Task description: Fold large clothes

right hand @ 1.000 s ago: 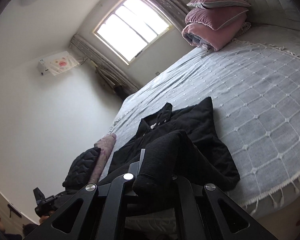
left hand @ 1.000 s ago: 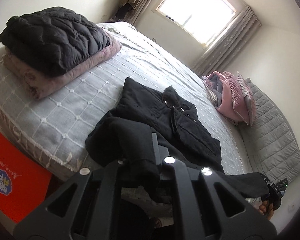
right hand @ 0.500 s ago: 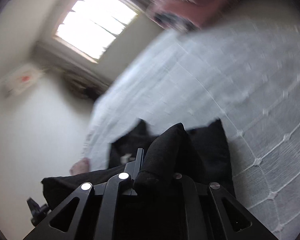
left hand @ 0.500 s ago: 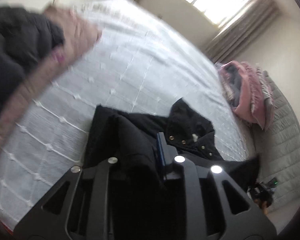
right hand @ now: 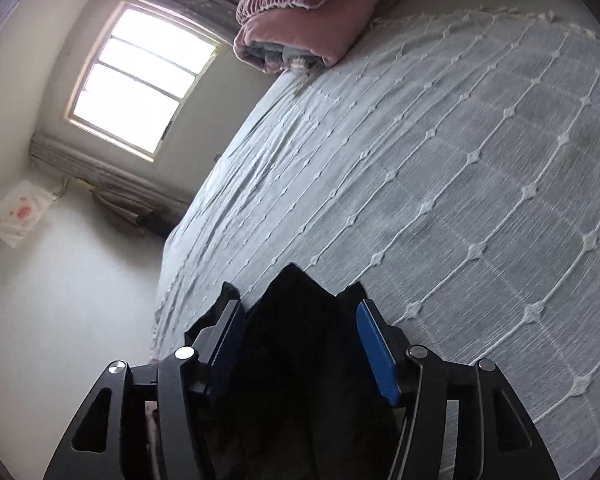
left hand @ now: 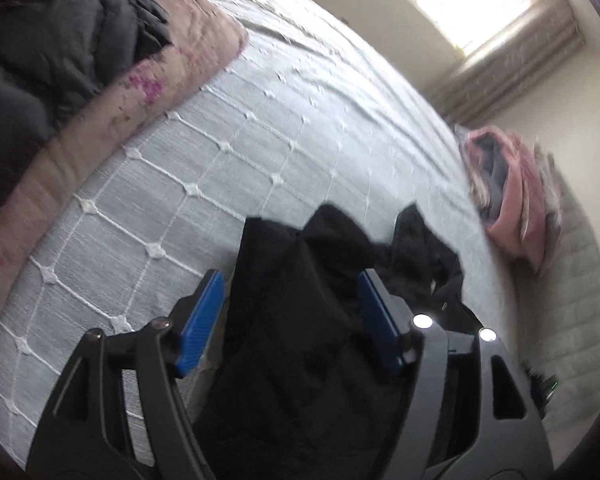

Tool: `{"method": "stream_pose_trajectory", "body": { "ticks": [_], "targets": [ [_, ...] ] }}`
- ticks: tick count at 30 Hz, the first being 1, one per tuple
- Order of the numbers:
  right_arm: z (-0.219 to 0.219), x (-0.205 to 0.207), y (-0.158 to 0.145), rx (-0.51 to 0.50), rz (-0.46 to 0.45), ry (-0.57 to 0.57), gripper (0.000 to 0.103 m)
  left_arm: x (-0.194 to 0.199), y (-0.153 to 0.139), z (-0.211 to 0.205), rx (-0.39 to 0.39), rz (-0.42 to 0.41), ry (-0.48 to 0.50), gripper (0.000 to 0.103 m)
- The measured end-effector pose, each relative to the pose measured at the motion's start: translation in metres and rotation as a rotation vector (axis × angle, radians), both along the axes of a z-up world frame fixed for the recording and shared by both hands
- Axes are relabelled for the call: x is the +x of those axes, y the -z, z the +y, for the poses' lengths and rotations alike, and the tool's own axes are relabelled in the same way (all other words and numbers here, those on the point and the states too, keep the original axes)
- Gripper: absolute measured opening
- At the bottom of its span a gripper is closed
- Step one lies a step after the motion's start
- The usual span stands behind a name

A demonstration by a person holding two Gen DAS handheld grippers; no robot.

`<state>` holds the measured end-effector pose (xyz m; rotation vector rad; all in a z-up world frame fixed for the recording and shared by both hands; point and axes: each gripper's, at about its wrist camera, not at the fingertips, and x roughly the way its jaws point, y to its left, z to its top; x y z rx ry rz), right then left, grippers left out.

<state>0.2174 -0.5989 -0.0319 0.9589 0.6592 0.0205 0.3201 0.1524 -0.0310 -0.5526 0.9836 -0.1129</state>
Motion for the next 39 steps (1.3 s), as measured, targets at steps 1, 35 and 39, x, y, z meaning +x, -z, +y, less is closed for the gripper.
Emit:
{"method": "stream_pose_trajectory", "body": {
  "ticks": [1,35,39],
  "targets": [
    [0.003,0.002,-0.002,-0.044,0.005,-0.011,0.061,0.001,0.007,-0.003,0.012,0.017,0.014,0.07],
    [0.069,0.21,0.044,-0.592,0.294,0.002,0.004,0.172,0.056,-0.097,0.527,-0.003,-0.106,0.006],
    [0.07,0.206,0.07,-0.573,0.304,0.018,0.004,0.175,0.084,-0.094,0.502,0.0,-0.118,0.006]
  ]
}}
